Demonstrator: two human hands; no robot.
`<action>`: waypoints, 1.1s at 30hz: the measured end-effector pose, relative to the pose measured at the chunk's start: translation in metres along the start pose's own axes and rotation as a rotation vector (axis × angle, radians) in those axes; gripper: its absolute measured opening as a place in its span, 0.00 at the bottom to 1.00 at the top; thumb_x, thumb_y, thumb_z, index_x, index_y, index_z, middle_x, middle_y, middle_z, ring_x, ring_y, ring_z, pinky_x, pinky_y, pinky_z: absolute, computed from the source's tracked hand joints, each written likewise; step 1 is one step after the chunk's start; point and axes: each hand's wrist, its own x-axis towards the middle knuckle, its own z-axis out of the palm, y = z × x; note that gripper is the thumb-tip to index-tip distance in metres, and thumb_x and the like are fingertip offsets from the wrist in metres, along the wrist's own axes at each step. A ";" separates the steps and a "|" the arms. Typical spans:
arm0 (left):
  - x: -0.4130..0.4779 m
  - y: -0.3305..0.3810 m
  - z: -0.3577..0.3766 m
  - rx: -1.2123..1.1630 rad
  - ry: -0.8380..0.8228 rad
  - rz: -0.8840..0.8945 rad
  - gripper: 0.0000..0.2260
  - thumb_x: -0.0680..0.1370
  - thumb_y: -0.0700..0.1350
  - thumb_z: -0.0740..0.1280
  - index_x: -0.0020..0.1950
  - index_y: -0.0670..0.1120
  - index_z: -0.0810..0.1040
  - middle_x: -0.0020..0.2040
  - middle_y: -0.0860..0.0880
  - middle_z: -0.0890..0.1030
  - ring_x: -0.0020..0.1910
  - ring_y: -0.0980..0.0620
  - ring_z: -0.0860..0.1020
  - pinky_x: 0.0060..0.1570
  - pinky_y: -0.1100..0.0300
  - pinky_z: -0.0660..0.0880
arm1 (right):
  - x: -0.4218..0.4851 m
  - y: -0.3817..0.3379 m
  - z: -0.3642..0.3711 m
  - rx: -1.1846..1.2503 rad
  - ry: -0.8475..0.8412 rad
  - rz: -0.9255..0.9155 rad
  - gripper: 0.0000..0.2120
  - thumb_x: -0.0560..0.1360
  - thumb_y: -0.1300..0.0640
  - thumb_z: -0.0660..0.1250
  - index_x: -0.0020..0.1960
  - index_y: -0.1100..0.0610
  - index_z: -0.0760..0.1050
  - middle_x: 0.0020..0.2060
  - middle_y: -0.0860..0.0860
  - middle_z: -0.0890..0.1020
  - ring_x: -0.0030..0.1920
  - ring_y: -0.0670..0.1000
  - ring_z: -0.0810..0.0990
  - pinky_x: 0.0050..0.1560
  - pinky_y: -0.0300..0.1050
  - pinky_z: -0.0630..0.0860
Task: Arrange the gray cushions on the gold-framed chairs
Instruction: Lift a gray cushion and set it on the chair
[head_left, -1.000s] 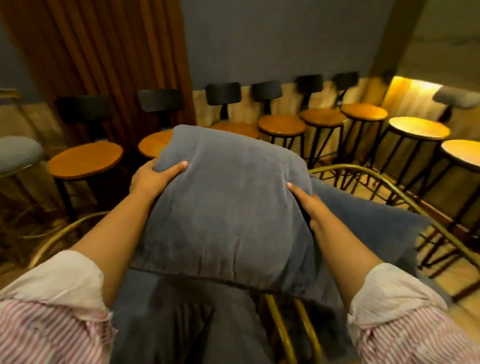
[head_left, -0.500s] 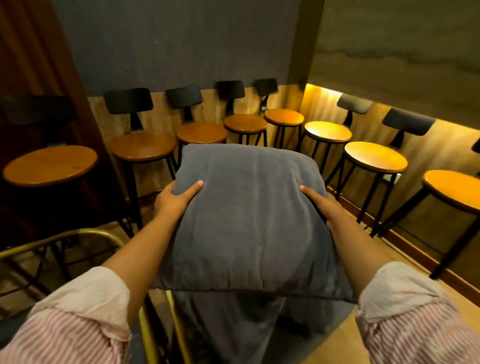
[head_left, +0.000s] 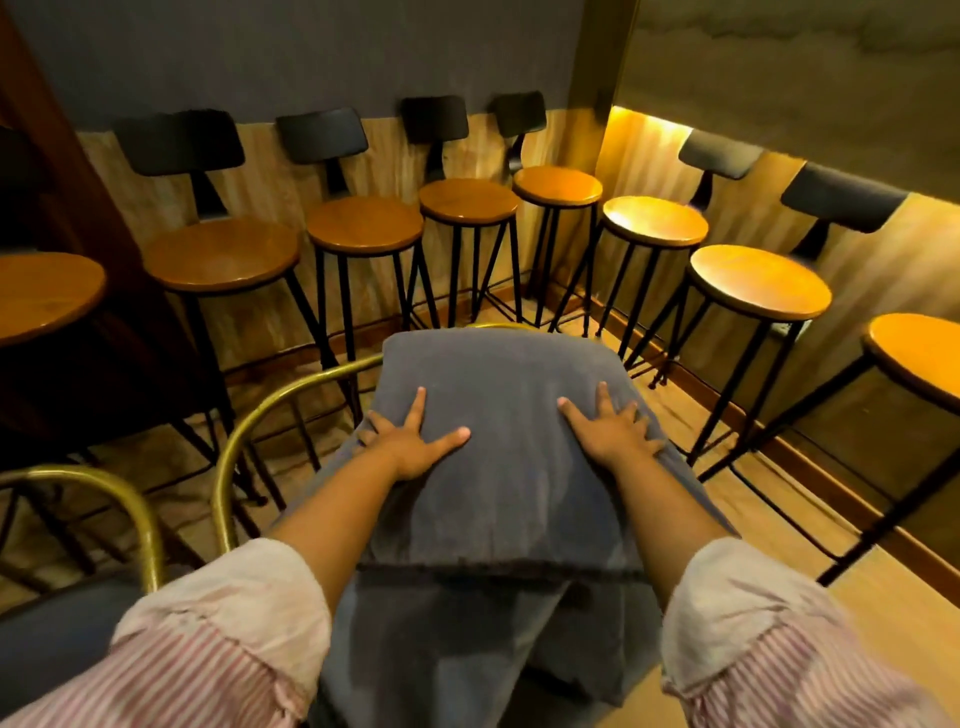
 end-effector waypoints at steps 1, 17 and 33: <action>0.003 0.002 0.006 0.026 0.020 0.000 0.43 0.69 0.74 0.55 0.74 0.64 0.33 0.78 0.38 0.35 0.76 0.31 0.42 0.74 0.36 0.47 | 0.001 0.003 0.004 -0.009 0.024 -0.003 0.42 0.71 0.26 0.49 0.78 0.43 0.40 0.78 0.58 0.43 0.77 0.63 0.42 0.73 0.69 0.42; -0.021 -0.021 0.012 0.072 0.289 0.184 0.34 0.75 0.67 0.55 0.78 0.56 0.50 0.80 0.43 0.48 0.77 0.37 0.53 0.74 0.42 0.57 | -0.030 -0.009 0.028 -0.059 0.345 -0.346 0.26 0.79 0.44 0.55 0.73 0.54 0.64 0.74 0.55 0.65 0.74 0.58 0.61 0.73 0.63 0.57; -0.270 -0.374 -0.018 -0.061 0.438 0.019 0.27 0.80 0.55 0.57 0.76 0.46 0.59 0.75 0.44 0.66 0.72 0.42 0.66 0.70 0.48 0.65 | -0.332 -0.157 0.250 0.024 0.016 -0.898 0.25 0.76 0.46 0.58 0.64 0.61 0.74 0.64 0.59 0.77 0.68 0.60 0.72 0.66 0.57 0.68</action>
